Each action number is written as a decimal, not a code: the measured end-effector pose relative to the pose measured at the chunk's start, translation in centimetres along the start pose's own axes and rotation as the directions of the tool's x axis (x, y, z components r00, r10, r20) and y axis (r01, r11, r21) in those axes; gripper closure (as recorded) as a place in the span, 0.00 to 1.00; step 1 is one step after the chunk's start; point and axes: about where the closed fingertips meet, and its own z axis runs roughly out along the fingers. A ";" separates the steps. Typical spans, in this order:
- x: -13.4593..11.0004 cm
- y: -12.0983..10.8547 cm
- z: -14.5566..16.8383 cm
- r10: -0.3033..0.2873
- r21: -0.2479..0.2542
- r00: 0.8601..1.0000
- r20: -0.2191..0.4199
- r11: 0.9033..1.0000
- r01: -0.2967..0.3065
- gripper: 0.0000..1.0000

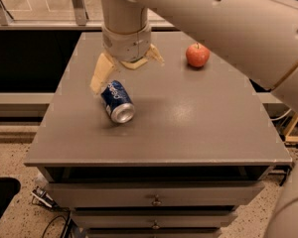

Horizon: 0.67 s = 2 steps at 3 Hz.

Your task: Place pepsi can upright

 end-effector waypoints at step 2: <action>-0.2 2.5 3.7 0.077 -0.023 0.996 -0.047 0.997 -0.078 0.00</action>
Offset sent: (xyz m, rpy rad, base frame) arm -0.0165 0.0307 -0.0556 -0.0086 0.1029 -0.1074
